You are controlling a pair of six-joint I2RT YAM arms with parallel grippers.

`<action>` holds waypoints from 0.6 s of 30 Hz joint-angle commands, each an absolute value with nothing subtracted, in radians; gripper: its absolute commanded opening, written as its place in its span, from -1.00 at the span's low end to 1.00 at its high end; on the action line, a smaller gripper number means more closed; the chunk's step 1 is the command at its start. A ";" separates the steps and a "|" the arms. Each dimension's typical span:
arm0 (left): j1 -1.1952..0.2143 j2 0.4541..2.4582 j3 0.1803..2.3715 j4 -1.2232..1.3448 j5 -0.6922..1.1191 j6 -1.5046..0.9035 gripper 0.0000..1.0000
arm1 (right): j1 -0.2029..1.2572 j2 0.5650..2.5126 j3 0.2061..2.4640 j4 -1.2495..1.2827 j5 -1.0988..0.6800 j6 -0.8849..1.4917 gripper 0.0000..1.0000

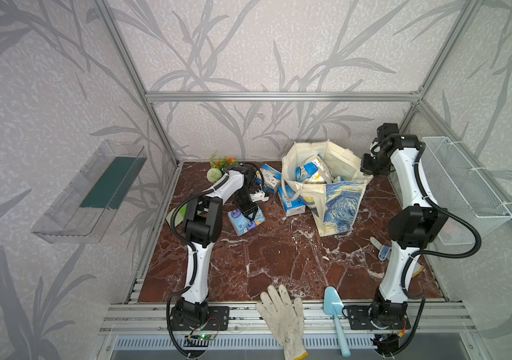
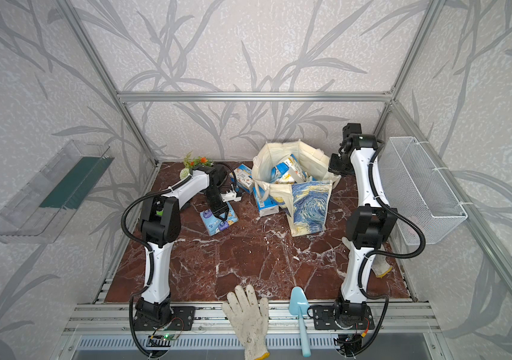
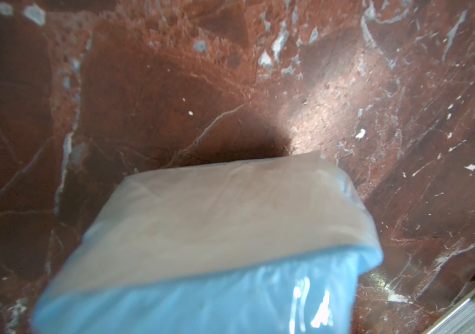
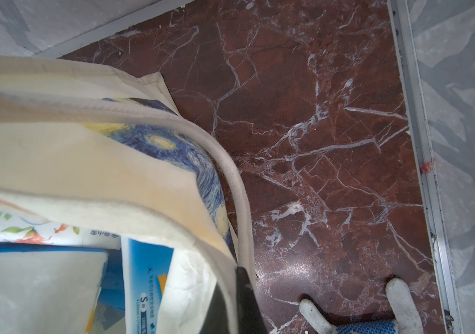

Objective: Put tissues into the canvas bag
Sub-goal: Pick up the pack of facial tissues from the center of the board.

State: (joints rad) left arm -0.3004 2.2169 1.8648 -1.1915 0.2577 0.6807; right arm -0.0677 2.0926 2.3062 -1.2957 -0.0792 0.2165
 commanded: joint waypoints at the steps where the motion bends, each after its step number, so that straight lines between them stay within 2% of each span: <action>1: -0.304 2.143 1.980 -1.296 0.264 0.662 -0.02 | -0.072 2.056 2.299 -1.308 -0.086 0.216 -0.92; 6: -0.305 2.172 2.237 -1.425 0.289 0.599 -0.04 | -0.072 2.058 2.304 -1.304 -0.086 0.218 -0.92; 10: -0.308 2.248 2.554 -1.538 0.336 0.549 -0.03 | -0.072 2.069 2.315 -1.309 -0.089 0.219 -0.92; 13: -0.312 2.278 2.725 -1.524 0.349 0.487 -0.03 | -0.072 2.075 2.319 -1.313 -0.088 0.219 -0.92; 18: -0.376 2.235 2.697 -1.342 0.263 0.415 -0.03 | -0.072 2.069 2.297 -1.300 -0.080 0.219 -0.92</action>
State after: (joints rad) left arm -0.3367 2.2326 2.7197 -1.3987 0.2890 0.4808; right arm -0.0677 2.0926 2.3062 -1.2930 -0.0807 0.2165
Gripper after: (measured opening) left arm 0.485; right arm 0.060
